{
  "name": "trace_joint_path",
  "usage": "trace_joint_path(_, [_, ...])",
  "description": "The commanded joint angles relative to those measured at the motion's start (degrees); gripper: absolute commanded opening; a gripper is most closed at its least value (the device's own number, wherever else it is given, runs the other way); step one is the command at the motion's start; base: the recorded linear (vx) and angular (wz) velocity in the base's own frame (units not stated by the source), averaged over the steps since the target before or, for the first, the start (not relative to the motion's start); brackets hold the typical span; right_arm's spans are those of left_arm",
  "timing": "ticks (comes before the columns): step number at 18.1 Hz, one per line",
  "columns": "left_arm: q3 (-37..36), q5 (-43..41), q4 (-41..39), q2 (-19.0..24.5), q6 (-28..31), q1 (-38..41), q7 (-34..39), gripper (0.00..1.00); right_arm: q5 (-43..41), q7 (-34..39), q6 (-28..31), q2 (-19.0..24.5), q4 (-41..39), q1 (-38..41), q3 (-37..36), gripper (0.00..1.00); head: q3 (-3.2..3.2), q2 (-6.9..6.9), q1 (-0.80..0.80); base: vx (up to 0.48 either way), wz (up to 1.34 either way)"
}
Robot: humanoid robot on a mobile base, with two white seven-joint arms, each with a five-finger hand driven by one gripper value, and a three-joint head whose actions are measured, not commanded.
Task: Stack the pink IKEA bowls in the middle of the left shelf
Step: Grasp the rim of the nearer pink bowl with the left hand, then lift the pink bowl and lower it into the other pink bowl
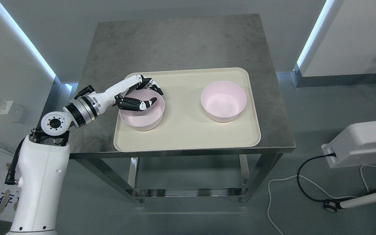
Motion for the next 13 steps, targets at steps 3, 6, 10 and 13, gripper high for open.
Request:
trace_joint_path(3, [-0.48,-1.19,1.52,-0.24,-3.38,-2.08,-0.05,0.0,-0.09,-0.02,0.05,-1.0,-1.0,0.0,-0.26,1.0,0.0,0.0,0.0,0.0,0.0])
trace_joint_path(6, [2.68,-0.93,1.34,-2.07,-3.73,-5.32,-0.32,0.0,-0.09,-0.02,0.05,-1.0,-1.0,0.0,-0.26,1.0,0.0,0.0,0.0,0.0,0.0])
trace_joint_path(10, [3.39,-0.84,0.9,-3.23,-4.08,-5.95,-1.64,0.0,-0.09,-0.02,0.05,-1.0,-1.0,0.0,-0.26,1.0,0.0,0.0,0.0,0.0,0.0])
trace_joint_path(13, [3.75,-0.4,-0.24,-6.2,-3.56,-8.22,-1.72,0.0,-0.09,-0.02,0.05,-1.0,-1.0,0.0,-0.26,1.0,0.0,0.0,0.0,0.0,0.0])
